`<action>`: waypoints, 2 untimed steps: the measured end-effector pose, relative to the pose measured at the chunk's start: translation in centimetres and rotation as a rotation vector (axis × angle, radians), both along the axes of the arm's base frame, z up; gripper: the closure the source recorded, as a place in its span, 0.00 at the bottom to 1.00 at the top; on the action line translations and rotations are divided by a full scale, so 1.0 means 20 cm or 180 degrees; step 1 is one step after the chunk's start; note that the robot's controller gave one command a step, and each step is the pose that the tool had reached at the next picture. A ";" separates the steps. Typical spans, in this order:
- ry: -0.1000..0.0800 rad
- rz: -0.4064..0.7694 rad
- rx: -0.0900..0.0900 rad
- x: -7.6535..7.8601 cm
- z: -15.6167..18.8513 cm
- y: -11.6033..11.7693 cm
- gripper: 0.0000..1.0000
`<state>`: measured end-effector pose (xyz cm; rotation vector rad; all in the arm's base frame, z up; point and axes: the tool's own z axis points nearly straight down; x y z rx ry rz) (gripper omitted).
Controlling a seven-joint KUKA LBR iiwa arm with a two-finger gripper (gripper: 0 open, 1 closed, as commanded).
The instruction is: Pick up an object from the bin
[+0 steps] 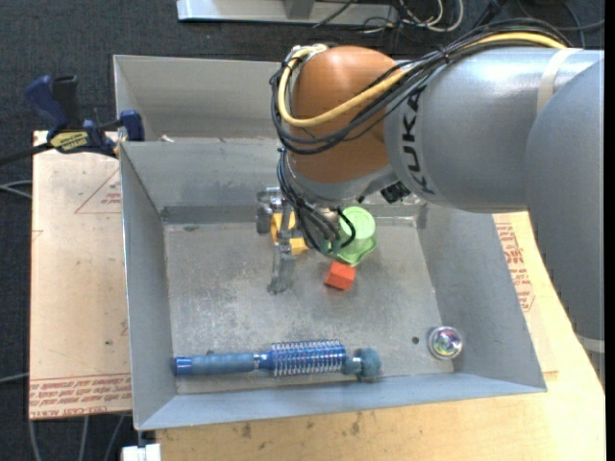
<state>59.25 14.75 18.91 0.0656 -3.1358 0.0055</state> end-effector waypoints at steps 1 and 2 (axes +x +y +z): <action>0.0002 0.0345 0.0009 -0.40 -0.07 -0.17 0.00; -0.0039 0.1108 0.0019 -0.49 -0.60 -0.28 0.00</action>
Offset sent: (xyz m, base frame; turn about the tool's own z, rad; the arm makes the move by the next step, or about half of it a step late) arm -0.0773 -0.0337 -0.0121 -0.1108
